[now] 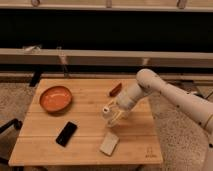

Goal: Stand the bottle upright

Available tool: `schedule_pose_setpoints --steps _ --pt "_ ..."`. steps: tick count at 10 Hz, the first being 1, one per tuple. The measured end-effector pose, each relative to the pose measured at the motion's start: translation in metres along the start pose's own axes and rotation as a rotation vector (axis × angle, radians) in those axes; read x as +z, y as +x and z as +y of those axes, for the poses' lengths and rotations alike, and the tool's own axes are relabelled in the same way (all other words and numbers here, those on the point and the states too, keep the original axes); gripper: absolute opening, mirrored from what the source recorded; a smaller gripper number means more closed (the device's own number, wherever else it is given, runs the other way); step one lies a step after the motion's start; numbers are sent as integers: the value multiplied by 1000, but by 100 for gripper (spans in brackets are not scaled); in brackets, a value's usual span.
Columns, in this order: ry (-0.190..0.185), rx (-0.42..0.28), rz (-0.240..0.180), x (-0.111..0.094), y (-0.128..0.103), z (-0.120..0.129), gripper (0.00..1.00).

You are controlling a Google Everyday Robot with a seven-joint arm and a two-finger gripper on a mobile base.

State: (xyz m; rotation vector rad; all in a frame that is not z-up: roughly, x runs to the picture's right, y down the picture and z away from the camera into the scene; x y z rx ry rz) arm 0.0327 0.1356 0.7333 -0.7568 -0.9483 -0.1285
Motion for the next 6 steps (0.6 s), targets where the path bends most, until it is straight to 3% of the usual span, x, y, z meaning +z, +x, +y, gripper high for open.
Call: schedule_pose_setpoints --steps 6 --pt "32 79 -7 -13 26 23 0"
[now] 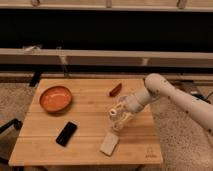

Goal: Stand the bottle upright

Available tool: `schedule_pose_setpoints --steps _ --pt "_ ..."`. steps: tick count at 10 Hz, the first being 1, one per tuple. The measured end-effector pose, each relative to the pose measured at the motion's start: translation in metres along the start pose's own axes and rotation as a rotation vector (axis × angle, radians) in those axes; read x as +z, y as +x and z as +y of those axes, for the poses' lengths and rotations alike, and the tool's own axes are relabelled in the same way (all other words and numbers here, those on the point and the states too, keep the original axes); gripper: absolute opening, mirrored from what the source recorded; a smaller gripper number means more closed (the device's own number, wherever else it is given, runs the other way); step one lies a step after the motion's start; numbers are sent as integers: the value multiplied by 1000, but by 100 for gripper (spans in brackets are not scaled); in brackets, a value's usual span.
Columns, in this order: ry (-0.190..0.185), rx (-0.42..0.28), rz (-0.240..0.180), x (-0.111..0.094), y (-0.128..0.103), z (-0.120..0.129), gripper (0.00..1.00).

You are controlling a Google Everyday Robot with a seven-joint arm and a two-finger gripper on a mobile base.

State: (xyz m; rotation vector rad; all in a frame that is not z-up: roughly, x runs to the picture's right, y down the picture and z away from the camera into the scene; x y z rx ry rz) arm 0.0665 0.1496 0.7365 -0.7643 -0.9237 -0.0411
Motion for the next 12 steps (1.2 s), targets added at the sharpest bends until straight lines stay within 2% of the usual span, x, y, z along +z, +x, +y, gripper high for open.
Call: schedule_pose_setpoints --steps 6,12 --pt "30 82 -35 -9 22 16 0" --pt "59 124 -76 -17 35 28 0"
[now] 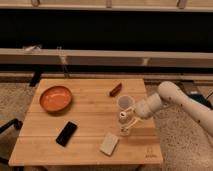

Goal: Stand the bottle upright

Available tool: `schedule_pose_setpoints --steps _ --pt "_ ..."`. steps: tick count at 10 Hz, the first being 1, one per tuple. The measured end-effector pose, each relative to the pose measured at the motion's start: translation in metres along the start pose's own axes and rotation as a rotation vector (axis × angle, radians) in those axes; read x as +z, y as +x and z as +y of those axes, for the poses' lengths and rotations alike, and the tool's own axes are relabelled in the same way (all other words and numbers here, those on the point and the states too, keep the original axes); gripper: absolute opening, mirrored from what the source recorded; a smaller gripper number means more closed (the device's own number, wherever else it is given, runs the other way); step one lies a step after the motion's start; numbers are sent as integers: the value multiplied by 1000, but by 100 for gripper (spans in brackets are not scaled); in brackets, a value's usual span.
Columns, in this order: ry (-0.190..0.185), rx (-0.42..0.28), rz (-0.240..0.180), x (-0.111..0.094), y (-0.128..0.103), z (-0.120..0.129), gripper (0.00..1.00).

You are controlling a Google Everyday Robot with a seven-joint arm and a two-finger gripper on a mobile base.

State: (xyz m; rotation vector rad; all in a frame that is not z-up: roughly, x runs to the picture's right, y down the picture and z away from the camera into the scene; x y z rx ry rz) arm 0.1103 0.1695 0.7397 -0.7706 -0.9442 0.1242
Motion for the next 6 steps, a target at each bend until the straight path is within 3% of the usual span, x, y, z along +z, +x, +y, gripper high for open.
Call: schedule_pose_setpoints --steps 5,6 --pt "22 18 -29 -6 8 1 0" --pt "24 20 -34 -6 9 1 5"
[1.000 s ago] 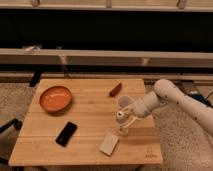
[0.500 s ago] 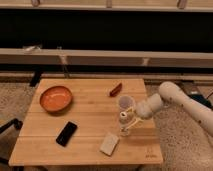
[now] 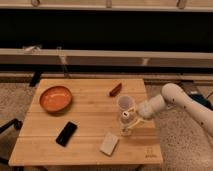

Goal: Stand the bottle upright

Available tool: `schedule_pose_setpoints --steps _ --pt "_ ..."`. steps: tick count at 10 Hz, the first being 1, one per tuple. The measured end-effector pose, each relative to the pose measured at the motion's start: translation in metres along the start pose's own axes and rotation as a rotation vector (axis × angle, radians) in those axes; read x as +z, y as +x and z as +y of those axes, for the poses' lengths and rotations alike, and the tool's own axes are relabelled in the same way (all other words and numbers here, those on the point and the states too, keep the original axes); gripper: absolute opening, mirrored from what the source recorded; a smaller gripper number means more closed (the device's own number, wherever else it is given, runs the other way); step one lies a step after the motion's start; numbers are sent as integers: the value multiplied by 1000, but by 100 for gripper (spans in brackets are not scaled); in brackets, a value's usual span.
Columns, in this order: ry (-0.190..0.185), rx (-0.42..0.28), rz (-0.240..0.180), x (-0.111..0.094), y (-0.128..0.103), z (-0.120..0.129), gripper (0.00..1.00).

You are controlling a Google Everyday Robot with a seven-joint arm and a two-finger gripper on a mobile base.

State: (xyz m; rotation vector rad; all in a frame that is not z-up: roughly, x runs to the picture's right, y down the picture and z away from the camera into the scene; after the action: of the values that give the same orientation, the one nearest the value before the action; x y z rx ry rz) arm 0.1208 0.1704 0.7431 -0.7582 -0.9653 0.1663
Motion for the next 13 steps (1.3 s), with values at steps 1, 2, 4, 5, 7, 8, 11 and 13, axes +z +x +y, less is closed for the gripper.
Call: schedule_pose_setpoints --steps 1,2,4,5,7,8,11,13 --pt "1 2 -3 0 1 0 12" --pt "5 4 -9 -1 2 0 24" --pt "12 7 -18 -4 5 1 43" --pt "15 7 -18 -6 7 1 52" --pt "25 6 -17 -10 10 1 67" --pt "31 7 -16 -13 11 1 67" --pt "46 6 -12 -20 15 1 67" --pt "53 2 -4 -23 17 1 67"
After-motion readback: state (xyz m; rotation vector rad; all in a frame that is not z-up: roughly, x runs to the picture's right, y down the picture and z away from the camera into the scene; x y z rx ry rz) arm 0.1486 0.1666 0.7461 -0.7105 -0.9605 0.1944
